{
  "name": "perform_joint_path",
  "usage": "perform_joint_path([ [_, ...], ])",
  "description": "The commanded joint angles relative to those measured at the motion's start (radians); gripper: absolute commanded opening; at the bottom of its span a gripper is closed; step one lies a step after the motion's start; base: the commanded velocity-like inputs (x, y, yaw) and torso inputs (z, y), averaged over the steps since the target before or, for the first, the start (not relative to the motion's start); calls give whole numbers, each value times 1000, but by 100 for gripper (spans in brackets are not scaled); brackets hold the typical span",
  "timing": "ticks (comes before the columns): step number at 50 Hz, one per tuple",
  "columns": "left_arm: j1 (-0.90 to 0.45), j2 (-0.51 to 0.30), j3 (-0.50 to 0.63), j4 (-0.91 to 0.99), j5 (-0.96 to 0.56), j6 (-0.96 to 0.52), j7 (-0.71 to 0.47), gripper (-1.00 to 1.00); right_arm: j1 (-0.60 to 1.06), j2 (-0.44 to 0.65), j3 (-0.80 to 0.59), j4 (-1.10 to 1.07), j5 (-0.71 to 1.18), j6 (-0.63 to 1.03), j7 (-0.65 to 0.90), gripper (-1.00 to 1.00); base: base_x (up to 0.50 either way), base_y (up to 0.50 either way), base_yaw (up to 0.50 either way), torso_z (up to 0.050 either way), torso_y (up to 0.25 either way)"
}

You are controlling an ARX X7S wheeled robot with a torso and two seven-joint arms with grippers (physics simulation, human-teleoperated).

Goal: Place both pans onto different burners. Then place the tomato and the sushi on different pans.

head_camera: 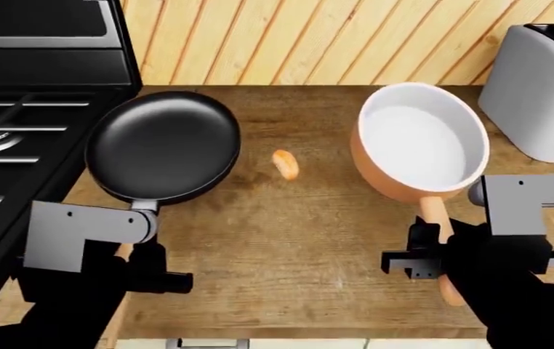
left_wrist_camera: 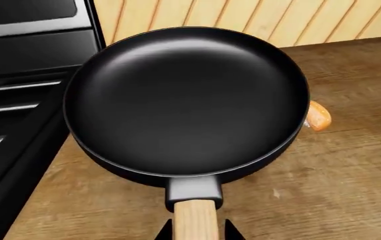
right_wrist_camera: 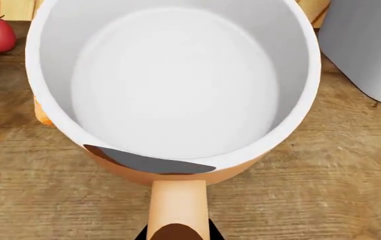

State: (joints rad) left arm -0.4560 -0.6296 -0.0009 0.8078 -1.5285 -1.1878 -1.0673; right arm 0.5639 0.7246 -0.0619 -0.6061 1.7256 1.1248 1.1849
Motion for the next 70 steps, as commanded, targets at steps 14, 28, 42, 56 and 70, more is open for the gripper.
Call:
perform_joint_path([
  [14,-37,-18,-30,21,15,21,-22,-100,20,6,28,-26,-63,-21,-43,-100,-138,0,0,1,4],
  [28,-41,-24,-23,19,14,28,-24,-100,24,13,18,-34,-71,-23,-43,-100,0,444,0,1,4],
  [42,-59,-29,-9,10,6,30,-30,-100,26,18,14,-36,-72,-33,-40,-100,0,500,0,2,5],
  [56,-43,-31,-13,16,17,46,-18,-100,17,22,13,-38,-75,-45,-42,-100,0,500,0,1,5],
  [70,-24,-39,-17,14,25,60,-7,-100,32,19,-5,-34,-71,-47,-37,-100,0,500,0,1,5],
])
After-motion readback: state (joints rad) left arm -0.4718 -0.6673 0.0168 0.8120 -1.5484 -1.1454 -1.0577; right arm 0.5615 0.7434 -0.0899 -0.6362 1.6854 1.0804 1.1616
